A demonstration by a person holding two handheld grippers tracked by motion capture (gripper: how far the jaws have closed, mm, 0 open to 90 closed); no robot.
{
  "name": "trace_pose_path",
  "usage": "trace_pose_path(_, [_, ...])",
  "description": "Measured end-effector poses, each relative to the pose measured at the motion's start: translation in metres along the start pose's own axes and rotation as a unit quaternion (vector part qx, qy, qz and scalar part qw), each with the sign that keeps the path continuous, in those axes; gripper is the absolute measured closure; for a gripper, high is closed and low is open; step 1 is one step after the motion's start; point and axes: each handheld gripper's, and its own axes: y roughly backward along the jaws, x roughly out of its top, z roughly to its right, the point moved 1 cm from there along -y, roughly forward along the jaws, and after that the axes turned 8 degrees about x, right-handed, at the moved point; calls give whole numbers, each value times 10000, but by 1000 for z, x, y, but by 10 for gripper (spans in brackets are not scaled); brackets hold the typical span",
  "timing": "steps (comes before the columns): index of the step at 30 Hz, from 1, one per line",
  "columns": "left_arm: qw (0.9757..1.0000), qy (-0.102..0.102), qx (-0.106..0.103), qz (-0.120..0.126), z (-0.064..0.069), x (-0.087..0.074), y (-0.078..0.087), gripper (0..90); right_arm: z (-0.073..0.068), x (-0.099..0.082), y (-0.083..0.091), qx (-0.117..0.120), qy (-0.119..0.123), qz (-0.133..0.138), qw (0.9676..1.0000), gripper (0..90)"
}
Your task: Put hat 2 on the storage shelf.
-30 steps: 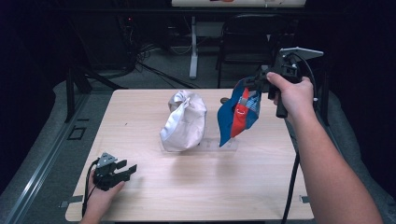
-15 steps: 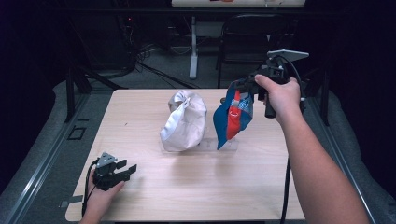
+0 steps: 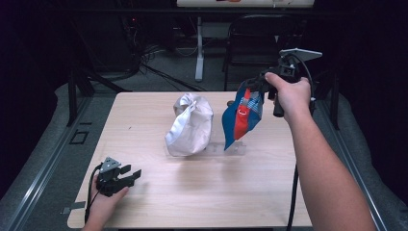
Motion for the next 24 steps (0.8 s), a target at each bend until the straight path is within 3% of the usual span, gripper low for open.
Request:
trace_pose_path(10, [10000, 19, 2, 38, -1, 0, 0, 480, 1, -7, -24, -2, 50, -217, 9998, 774])
trace_pose_path(14, [10000, 30, -1, 62, 0, 1, 0, 480, 4, -11, -29, -121, 86, -314, 9994, 774])
trace_pose_path(24, [10000, 9, 8, 29, -1, 0, -1, 480, 22, -18, -39, -219, 17, -430, 9988, 772])
